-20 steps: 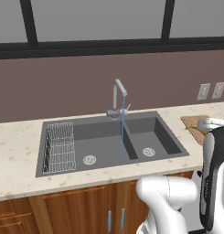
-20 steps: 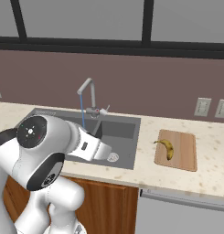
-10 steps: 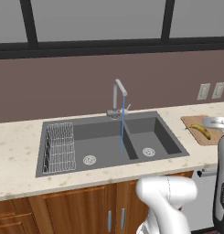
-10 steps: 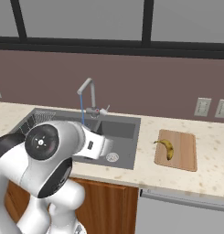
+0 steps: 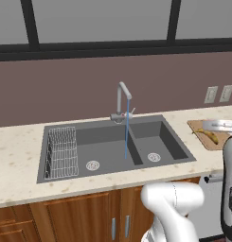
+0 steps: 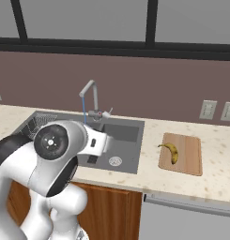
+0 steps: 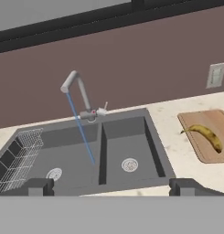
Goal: Pick the banana from the sink and place it on the cutting board to airdry. Then turn off the sink faucet.
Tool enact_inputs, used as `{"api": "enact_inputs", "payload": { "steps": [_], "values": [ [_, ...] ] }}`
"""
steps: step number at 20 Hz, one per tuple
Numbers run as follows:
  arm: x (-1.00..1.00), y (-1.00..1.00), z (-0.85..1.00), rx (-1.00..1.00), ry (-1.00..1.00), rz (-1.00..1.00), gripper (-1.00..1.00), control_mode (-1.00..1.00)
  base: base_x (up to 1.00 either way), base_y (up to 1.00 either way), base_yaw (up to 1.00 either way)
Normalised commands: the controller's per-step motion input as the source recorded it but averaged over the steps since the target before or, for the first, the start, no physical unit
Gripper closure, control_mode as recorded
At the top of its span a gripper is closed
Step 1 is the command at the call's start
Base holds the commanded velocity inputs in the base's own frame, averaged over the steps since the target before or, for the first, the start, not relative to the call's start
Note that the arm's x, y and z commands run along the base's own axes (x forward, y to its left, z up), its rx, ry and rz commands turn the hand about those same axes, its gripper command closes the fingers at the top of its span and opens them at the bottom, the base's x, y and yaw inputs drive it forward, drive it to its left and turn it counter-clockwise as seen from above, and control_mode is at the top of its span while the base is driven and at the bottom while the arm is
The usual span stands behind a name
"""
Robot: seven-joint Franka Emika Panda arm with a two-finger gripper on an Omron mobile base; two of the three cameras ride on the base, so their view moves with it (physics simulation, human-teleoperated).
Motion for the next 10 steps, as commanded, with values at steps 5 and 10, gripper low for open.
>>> {"api": "enact_inputs", "payload": {
  "steps": [5, 10],
  "values": [
    [0.35, 0.06, -0.17, 0.0, 0.0, 0.01, -1.0, -1.0, 0.0, 0.0, 0.0],
    [0.39, 0.0, -0.25, 0.0, 0.0, 0.02, -1.0, -1.0, 0.0, 0.0, 0.0]
  ]
}}
